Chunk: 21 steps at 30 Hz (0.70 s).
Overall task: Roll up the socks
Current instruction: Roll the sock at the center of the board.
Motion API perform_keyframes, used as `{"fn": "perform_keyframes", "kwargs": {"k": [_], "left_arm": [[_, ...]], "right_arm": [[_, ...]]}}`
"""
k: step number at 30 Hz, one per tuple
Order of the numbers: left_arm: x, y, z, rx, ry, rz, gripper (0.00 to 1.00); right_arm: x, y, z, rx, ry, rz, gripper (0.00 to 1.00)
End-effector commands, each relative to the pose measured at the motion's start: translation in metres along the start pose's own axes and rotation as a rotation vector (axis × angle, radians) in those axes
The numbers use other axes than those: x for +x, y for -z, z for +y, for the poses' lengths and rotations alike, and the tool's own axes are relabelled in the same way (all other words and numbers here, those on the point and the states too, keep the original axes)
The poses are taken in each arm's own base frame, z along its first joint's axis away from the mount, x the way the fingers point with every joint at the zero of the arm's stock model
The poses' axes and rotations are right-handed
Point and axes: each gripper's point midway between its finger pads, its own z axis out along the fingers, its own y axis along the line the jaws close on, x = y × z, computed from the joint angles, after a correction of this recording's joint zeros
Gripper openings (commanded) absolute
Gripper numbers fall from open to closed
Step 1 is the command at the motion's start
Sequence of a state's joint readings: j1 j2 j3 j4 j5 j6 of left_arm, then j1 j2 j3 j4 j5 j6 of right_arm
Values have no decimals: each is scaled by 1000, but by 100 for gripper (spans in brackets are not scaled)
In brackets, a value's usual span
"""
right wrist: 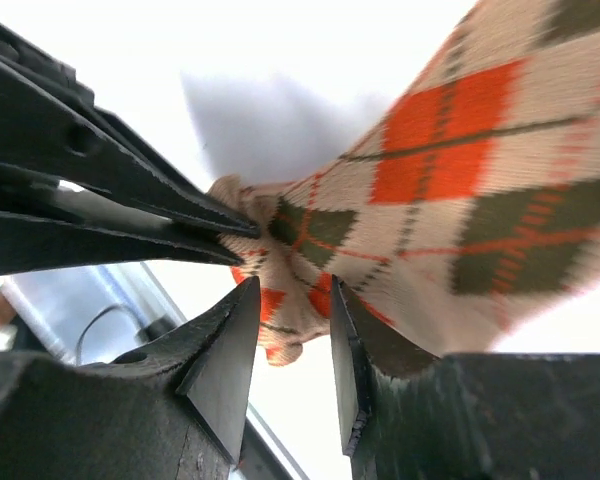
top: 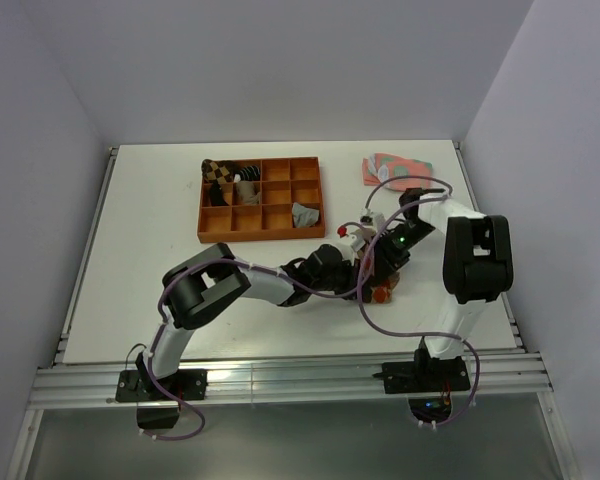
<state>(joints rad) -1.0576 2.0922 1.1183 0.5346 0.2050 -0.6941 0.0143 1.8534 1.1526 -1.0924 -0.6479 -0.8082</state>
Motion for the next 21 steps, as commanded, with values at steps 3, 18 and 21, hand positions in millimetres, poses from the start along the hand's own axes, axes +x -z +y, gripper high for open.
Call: {"fn": "perform_keyframes", "kwargs": {"k": [3,18,21], "left_arm": [[25,4,13,-58,28,53,0],[16,4,0,-22,28,28,0],[13,4,-3,-16,21,23,1]], "right_arm": [[-31,26,-19,211,4,-143,42],[-56,43,-76,435,-79,-158,55],[-50,37,-81,432,-90,-118,56]]}}
